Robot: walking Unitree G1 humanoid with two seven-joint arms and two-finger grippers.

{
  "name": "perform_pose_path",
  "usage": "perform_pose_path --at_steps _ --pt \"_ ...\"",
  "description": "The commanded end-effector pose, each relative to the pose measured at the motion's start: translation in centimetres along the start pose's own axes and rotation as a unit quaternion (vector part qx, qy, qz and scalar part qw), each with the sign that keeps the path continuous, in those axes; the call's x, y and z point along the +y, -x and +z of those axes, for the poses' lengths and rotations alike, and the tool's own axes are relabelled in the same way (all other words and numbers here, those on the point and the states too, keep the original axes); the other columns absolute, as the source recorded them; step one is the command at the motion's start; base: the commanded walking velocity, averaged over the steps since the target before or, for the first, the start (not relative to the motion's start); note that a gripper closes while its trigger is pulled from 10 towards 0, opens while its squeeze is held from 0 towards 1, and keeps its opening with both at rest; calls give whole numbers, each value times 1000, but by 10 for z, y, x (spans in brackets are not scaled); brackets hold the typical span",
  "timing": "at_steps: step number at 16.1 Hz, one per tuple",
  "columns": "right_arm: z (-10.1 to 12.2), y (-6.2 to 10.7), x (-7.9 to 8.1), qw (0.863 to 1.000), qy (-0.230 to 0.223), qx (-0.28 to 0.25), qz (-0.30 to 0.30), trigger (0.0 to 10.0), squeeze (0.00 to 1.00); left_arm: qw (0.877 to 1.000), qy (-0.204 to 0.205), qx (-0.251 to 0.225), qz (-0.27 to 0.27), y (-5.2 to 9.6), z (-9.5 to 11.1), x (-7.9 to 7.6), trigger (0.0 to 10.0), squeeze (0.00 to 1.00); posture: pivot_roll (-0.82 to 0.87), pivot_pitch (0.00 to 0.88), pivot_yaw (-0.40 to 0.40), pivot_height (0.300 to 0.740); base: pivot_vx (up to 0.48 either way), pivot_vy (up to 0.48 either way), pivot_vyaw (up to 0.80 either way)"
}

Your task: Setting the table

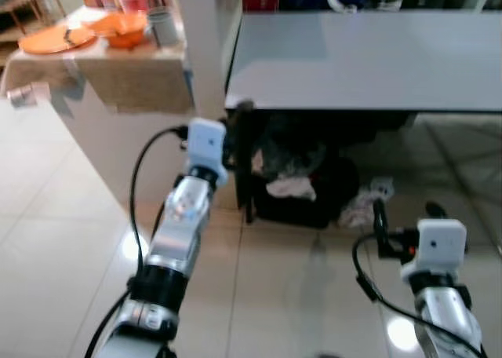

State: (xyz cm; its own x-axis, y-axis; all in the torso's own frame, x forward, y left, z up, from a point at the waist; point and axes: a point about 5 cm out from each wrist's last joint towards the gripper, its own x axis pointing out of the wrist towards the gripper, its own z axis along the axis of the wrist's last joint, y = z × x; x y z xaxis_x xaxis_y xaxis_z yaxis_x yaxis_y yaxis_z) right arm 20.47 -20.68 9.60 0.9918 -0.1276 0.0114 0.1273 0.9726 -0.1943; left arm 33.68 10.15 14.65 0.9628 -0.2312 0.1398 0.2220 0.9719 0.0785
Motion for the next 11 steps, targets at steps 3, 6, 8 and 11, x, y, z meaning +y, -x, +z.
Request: perform_pose_path --at_steps 3,6,8,11 --pt "0 3 -4 1000 6 4 -8 10000 0 1000 -4 -11 11 -3 4 -2 0 0 -122 0 89 740 0 -455 0" --pt "-1 4 -5 1000 7 5 -10 10000 0 999 -10 -16 29 -4 6 4 0 0 -124 0 89 740 0 -454 0" --pt "-2 7 -6 1000 8 6 -7 10000 0 999 -22 -9 37 -5 3 8 0 0 -126 0 92 740 0 -454 0" --pt "-3 11 -10 1000 7 6 -10 10000 0 998 -42 -2 44 -5 -1 13 0 0 -128 0 95 740 0 -150 0"
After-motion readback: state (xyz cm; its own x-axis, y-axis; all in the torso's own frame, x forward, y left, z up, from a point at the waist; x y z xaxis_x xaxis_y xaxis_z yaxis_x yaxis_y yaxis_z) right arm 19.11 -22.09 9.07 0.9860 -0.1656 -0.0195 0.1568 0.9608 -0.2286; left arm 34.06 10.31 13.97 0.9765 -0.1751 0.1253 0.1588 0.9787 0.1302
